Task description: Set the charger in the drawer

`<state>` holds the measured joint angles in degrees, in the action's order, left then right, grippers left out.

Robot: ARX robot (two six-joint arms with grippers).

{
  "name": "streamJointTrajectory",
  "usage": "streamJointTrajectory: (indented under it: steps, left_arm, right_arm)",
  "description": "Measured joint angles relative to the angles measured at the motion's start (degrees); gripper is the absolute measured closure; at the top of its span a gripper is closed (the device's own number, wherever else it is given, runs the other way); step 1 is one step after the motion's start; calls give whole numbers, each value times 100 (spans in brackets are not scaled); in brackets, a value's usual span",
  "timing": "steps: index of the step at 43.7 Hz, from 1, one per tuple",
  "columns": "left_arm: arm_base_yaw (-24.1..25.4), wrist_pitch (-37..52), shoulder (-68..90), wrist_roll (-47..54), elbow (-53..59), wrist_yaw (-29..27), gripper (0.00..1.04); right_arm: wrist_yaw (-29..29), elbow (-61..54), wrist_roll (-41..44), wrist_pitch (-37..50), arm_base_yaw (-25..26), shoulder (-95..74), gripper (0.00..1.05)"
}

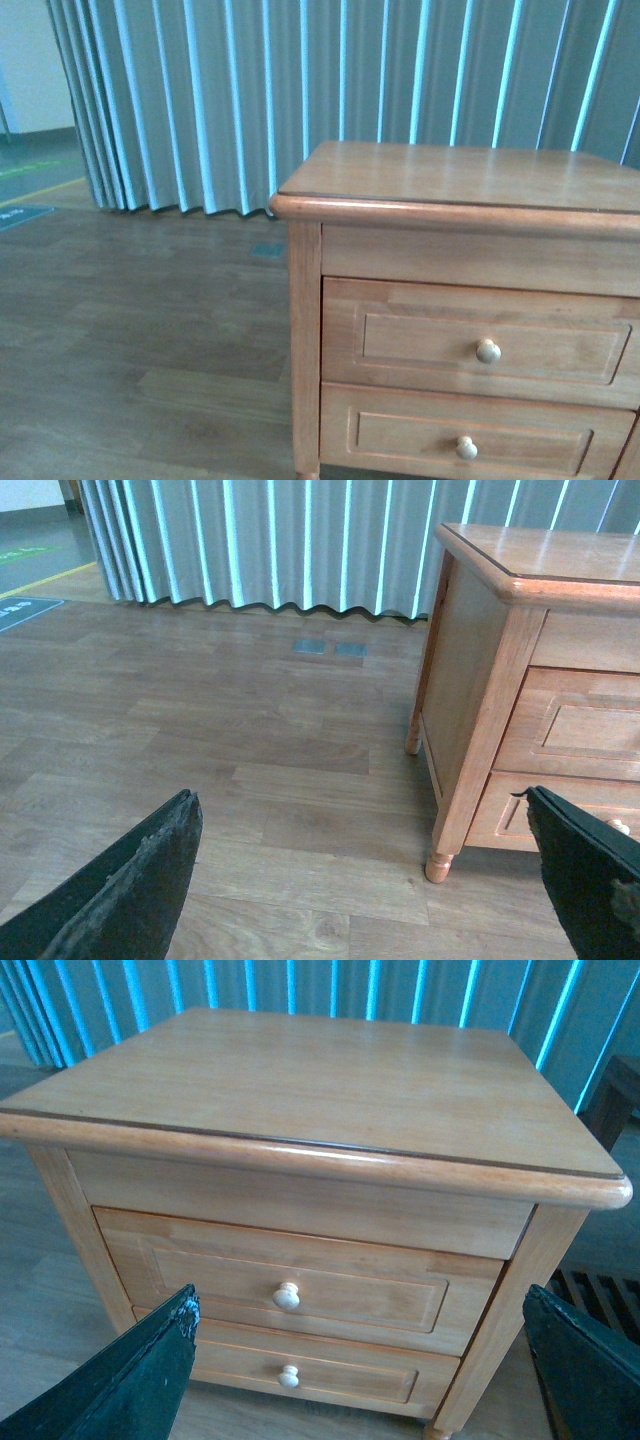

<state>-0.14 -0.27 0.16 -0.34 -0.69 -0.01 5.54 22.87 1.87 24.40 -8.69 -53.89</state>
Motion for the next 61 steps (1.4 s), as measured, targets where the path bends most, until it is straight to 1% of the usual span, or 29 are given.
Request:
streamJointTrajectory:
  steps: [1, 2, 4, 6, 9, 15, 17, 19, 21, 22, 40, 43, 54, 61]
  left_arm:
    - [-2, 0, 0, 0, 0, 0, 6]
    - [-2, 0, 0, 0, 0, 0, 6]
    - [0, 0, -2, 0, 0, 0, 6]
    - [0, 0, -2, 0, 0, -2, 6]
    - [0, 0, -4, 0, 0, 0, 6]
    - [0, 0, -7, 0, 0, 0, 6]
    - [0, 0, -7, 0, 0, -2, 6]
    - [0, 0, -7, 0, 0, -2, 6]
    - [0, 0, -7, 0, 0, -2, 6]
    - [-2, 0, -7, 0, 0, -2, 6]
    - [0, 0, -7, 0, 0, 0, 6]
    - [0, 0, -7, 0, 0, 0, 6]
    - [0, 0, -7, 0, 0, 0, 6]
    - [0, 0, -7, 0, 0, 0, 6]
  right_arm:
    - [26, -7, -9, 24, -2, 11, 9]
    - [107, -55, -35, 195, -2, 7, 11]
    - [201, -328, -74, 837, 17, -9, 21]
    - [195, -553, -90, 1054, 74, 57, 30]
    - [140, -822, -109, 1121, 160, 289, 43]
    - [-50, -1283, -125, 1080, 348, 826, 75]
    - [-138, -1370, -127, 1038, 413, 946, 82]
    - [-468, -1462, -127, 973, 643, 1097, 91]
    - [-514, -1532, -127, 925, 754, 1222, 98]
    - [-511, -1582, -127, 885, 811, 1311, 103]
    - [-544, -2044, -133, 48, 857, 2627, 103]
    - [-542, -2238, -133, 168, 857, 2758, 103]
    - [-544, -2260, -131, -588, 857, 3550, 103]
    - [-544, -2260, -131, -909, 857, 3877, 103]
